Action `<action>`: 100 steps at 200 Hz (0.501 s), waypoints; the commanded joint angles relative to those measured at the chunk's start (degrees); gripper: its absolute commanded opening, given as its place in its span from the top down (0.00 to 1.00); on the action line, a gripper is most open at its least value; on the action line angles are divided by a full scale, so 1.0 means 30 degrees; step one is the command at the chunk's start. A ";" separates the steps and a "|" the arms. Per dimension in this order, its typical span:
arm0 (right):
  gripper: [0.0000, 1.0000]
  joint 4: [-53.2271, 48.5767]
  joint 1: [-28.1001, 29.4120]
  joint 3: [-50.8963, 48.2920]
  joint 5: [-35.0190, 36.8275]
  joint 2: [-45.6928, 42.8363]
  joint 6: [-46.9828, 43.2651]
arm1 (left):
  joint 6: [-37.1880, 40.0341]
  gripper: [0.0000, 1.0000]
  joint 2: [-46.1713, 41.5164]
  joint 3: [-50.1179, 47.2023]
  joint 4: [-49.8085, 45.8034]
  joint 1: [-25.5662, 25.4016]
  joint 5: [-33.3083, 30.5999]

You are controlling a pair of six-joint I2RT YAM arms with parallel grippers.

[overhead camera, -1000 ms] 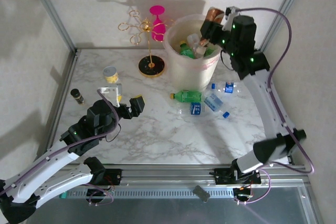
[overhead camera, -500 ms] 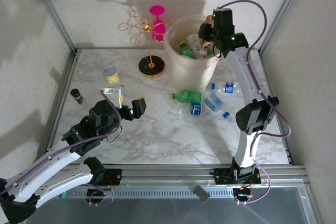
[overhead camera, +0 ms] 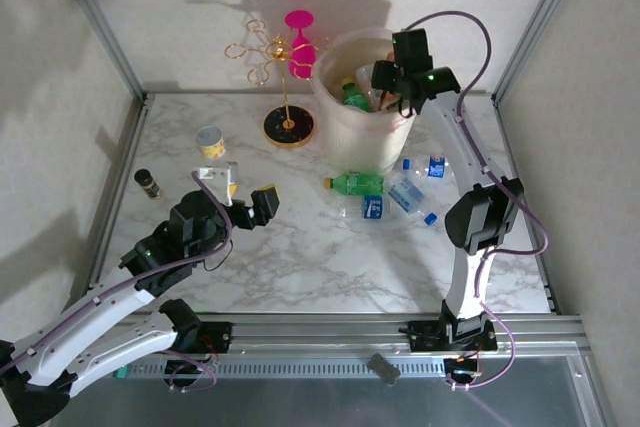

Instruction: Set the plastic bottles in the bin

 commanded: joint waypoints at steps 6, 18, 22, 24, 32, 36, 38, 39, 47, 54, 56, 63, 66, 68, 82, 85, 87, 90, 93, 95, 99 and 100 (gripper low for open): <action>0.24 -0.0143 0.0057 -0.0043 0.0645 -0.0130 -0.0214 | 0.0316 0.01 -0.0215 -0.0235 0.0354 0.0215 0.0026; 0.20 -0.0201 0.0035 -0.0095 0.0930 -0.0406 -0.0273 | 0.0292 0.02 -0.0313 -0.0214 0.0312 0.0223 -0.0064; 0.19 -0.0225 0.0031 -0.0119 0.1012 -0.0507 -0.0281 | 0.0335 0.02 -0.0327 -0.0260 0.0337 0.0223 -0.0051; 0.19 -0.0236 0.0046 -0.0124 0.1063 -0.0552 -0.0290 | 0.0335 0.02 -0.0353 -0.0263 0.0345 0.0228 -0.0062; 0.19 -0.0248 0.0040 -0.0126 0.1235 -0.0865 -0.0303 | 0.0316 0.02 -0.0355 -0.0265 0.0358 0.0210 -0.0094; 0.19 -0.0233 0.0035 -0.0152 0.1246 -0.1038 -0.0305 | 0.0318 0.02 -0.0387 -0.0265 0.0328 0.0229 -0.0122; 0.19 -0.0232 0.0033 -0.0154 0.1241 -0.1081 -0.0304 | 0.0331 0.02 -0.0390 -0.0265 0.0328 0.0215 -0.0146; 0.19 -0.0202 0.0054 -0.0192 0.1223 -0.1135 -0.0303 | 0.0338 0.02 -0.0376 -0.0265 0.0314 0.0223 -0.0150; 0.19 -0.0064 0.0046 -0.0256 0.1234 -0.1544 -0.0332 | 0.0316 0.02 -0.0439 -0.0283 0.0317 0.0215 -0.0177; 0.19 0.0035 0.0037 -0.0349 0.1167 -0.1923 -0.0331 | 0.0329 0.02 -0.0450 -0.0294 0.0357 0.0226 -0.0210; 0.20 0.0055 0.0033 -0.0372 0.1139 -0.2034 -0.0310 | 0.0334 0.02 -0.0471 -0.0294 0.0358 0.0229 -0.0241; 0.20 0.0212 0.0058 -0.0559 0.0902 -0.2469 -0.0303 | 0.0305 0.02 -0.0501 -0.0294 0.0333 0.0223 -0.0263; 0.21 0.0323 0.0060 -0.0653 0.0766 -0.2694 -0.0329 | 0.0304 0.02 -0.0511 -0.0268 0.0355 0.0222 -0.0270; 0.21 0.0377 0.0038 -0.0734 0.0680 -0.2849 -0.0310 | 0.0276 0.02 -0.0538 -0.0266 0.0357 0.0228 -0.0249; 0.23 0.0730 0.0072 -0.1409 0.0130 -0.3895 -0.0134 | 0.0152 0.02 -0.0665 -0.0194 0.0373 0.0228 -0.0077; 0.23 0.0790 0.0084 -0.1539 0.0044 -0.4110 -0.0081 | 0.0072 0.02 -0.0678 -0.0146 0.0382 0.0230 -0.0067; 0.23 0.0808 0.0059 -0.1637 0.0001 -0.4265 -0.0020 | -0.0016 0.02 -0.0682 -0.0089 0.0364 0.0230 -0.0029; 0.24 0.0855 0.0075 -0.1817 -0.0075 -0.4482 0.0036 | -0.0099 0.02 -0.0709 -0.0045 0.0355 0.0219 0.0027; 0.24 0.0956 0.0073 -0.2015 -0.0143 -0.4748 0.0120 | -0.0238 0.02 -0.0753 0.0008 0.0313 0.0229 0.0125; 0.24 0.1040 0.0064 -0.2188 -0.0214 -0.4945 0.0162 | -0.0320 0.02 -0.0789 0.0045 0.0310 0.0230 0.0187; 0.24 0.1208 0.0075 -0.2612 -0.0356 -0.5361 0.0209 | -0.0511 0.02 -0.0819 0.0106 0.0355 0.0230 0.0322; 0.24 0.1280 0.0083 -0.2731 -0.0394 -0.5469 0.0217 | -0.0581 0.02 -0.0824 0.0111 0.0371 0.0230 0.0377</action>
